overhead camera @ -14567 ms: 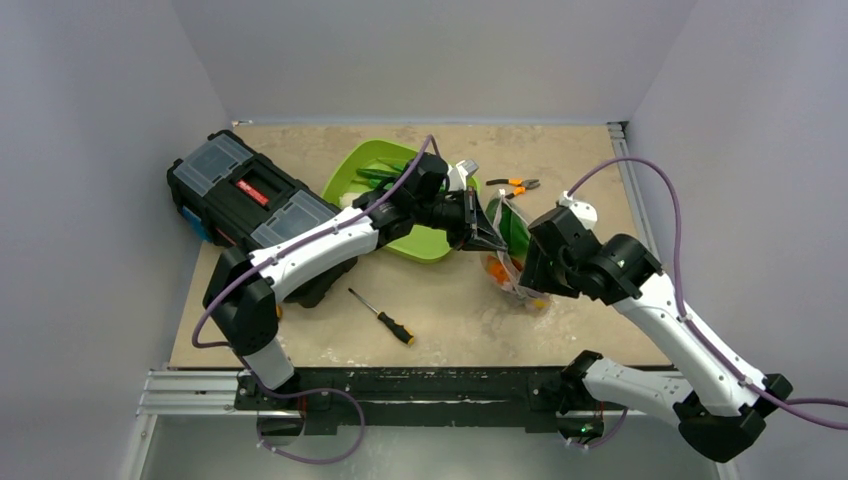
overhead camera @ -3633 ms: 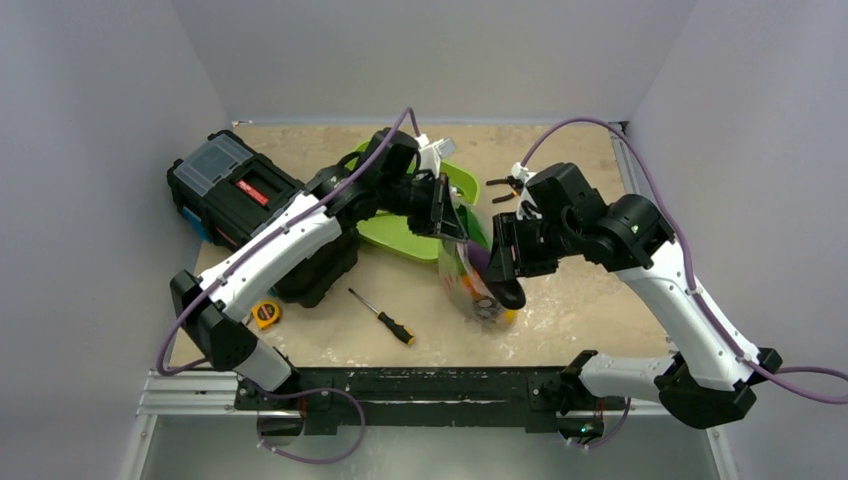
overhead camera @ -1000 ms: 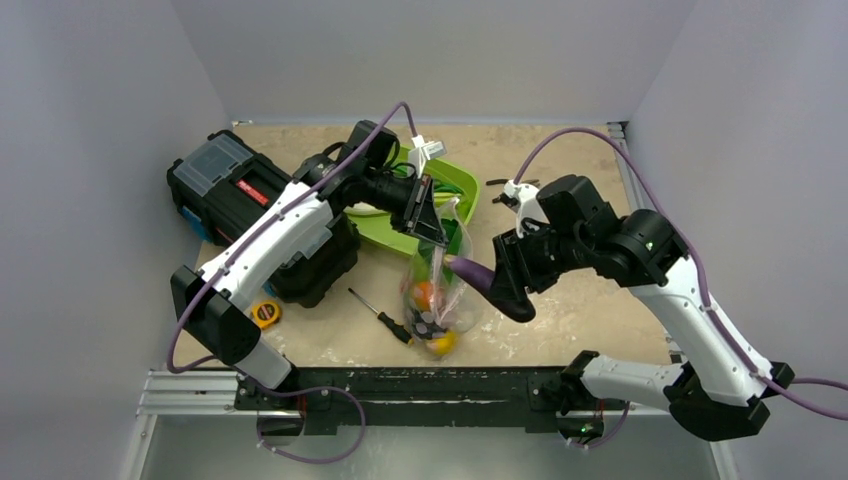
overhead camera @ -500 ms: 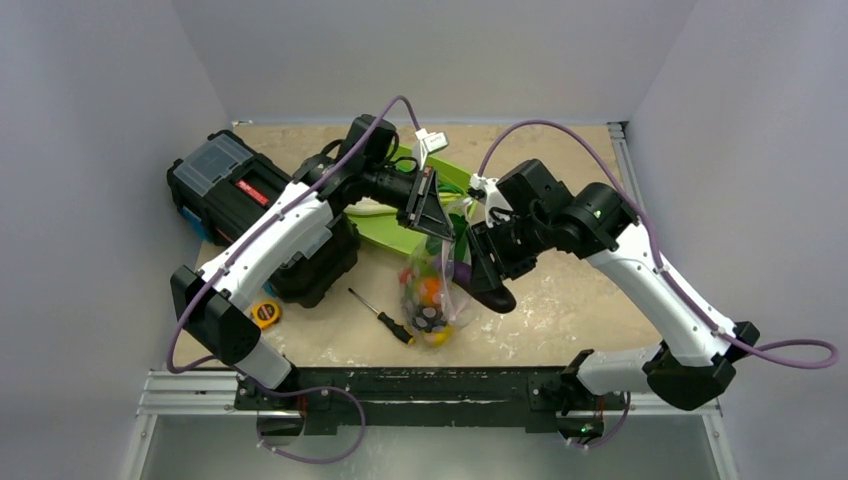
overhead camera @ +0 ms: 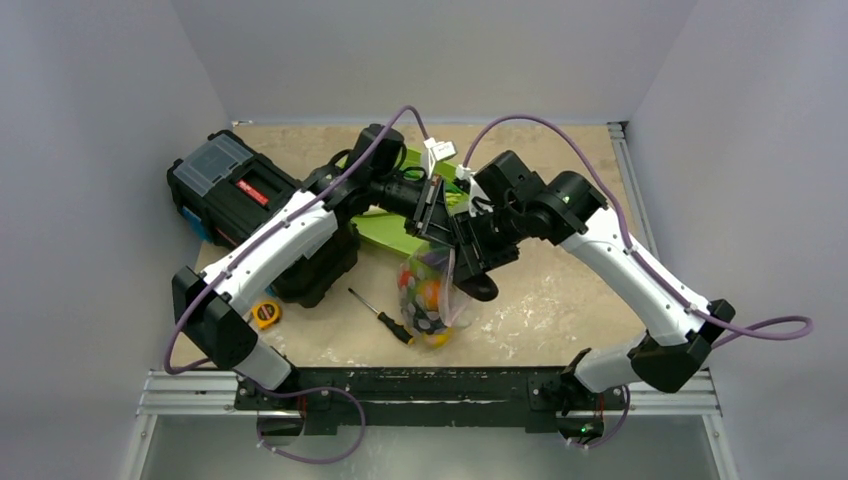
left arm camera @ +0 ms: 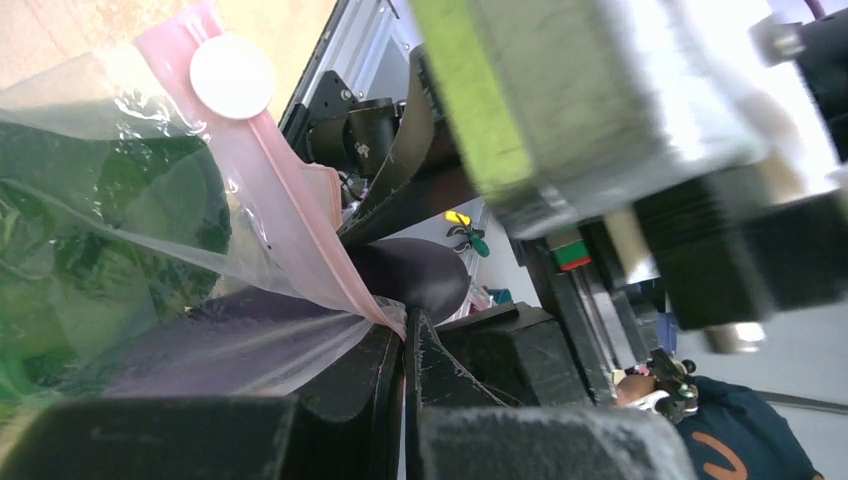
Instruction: Place the food in the zip-top bag and seal the zipper
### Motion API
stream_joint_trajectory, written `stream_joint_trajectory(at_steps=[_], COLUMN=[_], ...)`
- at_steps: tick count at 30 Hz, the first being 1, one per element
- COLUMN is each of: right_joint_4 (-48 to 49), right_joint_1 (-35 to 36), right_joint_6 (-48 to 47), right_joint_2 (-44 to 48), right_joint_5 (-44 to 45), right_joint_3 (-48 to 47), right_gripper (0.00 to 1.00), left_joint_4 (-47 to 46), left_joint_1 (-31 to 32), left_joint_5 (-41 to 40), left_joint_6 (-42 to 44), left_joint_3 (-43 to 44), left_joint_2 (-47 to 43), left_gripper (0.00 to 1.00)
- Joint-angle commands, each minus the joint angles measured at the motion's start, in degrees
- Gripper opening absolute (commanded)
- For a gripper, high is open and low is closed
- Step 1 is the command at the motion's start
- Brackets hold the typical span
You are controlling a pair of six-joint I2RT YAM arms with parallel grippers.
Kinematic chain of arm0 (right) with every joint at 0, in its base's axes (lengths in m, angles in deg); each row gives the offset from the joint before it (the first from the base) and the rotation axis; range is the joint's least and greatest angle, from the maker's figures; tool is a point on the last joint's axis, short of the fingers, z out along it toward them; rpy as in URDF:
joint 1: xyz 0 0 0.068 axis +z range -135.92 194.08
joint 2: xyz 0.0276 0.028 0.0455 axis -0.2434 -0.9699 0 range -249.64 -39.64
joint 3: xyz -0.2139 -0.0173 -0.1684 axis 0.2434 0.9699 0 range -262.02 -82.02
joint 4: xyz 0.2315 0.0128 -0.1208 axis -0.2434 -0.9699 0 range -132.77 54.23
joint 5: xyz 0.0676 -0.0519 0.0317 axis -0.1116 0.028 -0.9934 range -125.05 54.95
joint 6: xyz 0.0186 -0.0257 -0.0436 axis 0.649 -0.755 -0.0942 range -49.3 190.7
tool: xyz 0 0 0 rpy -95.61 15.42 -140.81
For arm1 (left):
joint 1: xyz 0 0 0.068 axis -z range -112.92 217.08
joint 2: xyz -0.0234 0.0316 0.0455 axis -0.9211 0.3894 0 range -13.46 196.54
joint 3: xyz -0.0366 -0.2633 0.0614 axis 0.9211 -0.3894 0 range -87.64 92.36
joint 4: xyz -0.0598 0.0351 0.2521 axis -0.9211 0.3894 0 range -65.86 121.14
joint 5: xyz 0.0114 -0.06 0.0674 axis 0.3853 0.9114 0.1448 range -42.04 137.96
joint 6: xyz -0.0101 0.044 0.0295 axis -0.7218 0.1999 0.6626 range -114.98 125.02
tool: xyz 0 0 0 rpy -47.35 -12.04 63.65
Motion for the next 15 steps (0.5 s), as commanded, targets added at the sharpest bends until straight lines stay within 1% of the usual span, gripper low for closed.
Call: stream_joint_trajectory(at_steps=[1, 3, 4, 5, 12, 15], right_joint_4=[15.4, 22.4, 23.9, 24.2, 18.3, 15.2], right_joint_1=[0.3, 0.2, 0.3, 0.2, 0.2, 0.2], right_joint_6=[2.8, 6.4, 7.2, 7.5, 4.1, 4.1], right_joint_2=[4.3, 8.4, 9.8, 10.8, 17.0, 19.3], right_joint_5=[2.8, 2.3, 1.9, 2.0, 4.8, 5.0], right_joint_3=[3.8, 9.3, 10.7, 11.4, 12.1, 11.6], right_gripper=[0.31, 0.49, 0.55, 0.60, 0.74, 0.76], left_joint_4=[-7.9, -9.3, -9.9, -10.3, -10.8, -10.7], left_joint_1=[0.2, 0.2, 0.2, 0.2, -1.1, -2.1], left_joint_5=[0.3, -0.8, -1.3, -1.9, -4.6, -4.7], left_joint_6=[-3.2, -4.1, -4.6, -5.0, -6.1, -6.4], left_joint_3=[-3.1, -4.8, -5.7, -6.3, -8.2, -8.1], left_joint_2=[-4.1, -4.5, -5.0, -5.4, -7.4, -7.8], left_gripper=[0.00, 0.00, 0.00, 0.00, 0.00, 0.00])
